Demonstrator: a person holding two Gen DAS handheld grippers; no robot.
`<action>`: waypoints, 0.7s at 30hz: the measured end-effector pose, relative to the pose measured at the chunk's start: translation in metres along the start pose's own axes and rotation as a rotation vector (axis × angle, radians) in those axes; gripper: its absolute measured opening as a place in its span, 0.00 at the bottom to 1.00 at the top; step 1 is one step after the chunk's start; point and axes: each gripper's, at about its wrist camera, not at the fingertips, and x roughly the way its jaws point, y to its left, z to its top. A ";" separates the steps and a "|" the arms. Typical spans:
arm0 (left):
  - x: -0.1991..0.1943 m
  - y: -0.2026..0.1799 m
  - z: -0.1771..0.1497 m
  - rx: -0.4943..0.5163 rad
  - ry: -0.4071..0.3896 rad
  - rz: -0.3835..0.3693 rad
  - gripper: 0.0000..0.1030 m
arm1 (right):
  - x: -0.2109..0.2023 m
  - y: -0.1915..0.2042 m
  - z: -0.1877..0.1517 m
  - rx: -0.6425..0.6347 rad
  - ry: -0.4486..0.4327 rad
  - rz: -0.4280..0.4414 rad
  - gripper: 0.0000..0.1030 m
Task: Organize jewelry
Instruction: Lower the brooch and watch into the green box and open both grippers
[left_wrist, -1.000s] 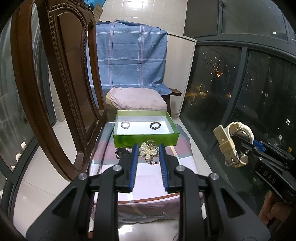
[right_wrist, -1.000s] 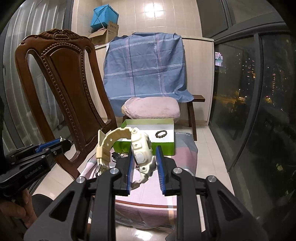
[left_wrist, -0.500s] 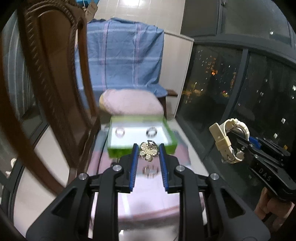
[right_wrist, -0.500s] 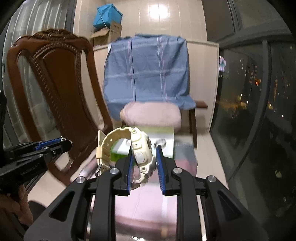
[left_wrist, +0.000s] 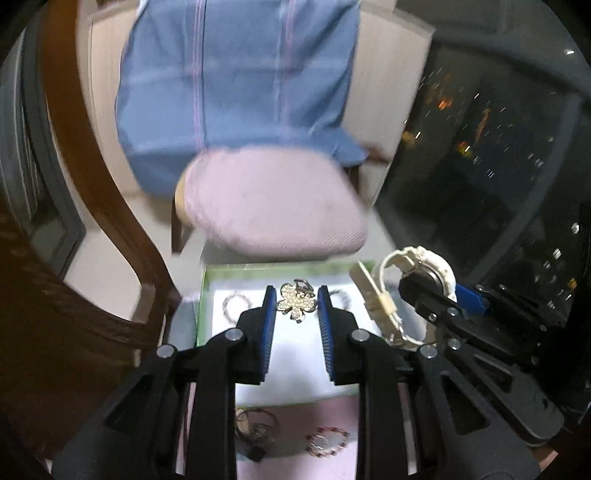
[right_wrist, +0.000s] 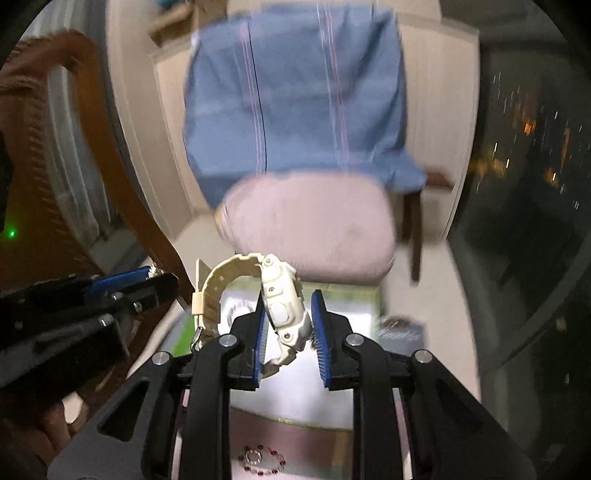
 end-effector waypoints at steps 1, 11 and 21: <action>0.018 0.004 -0.004 -0.007 0.030 0.006 0.22 | 0.019 -0.001 -0.001 0.004 0.033 -0.004 0.22; 0.153 0.060 -0.043 -0.049 0.271 0.106 0.22 | 0.189 -0.001 -0.023 0.015 0.322 -0.058 0.23; 0.118 0.057 -0.026 -0.034 0.204 0.152 0.67 | 0.151 -0.008 0.006 0.082 0.210 -0.007 0.57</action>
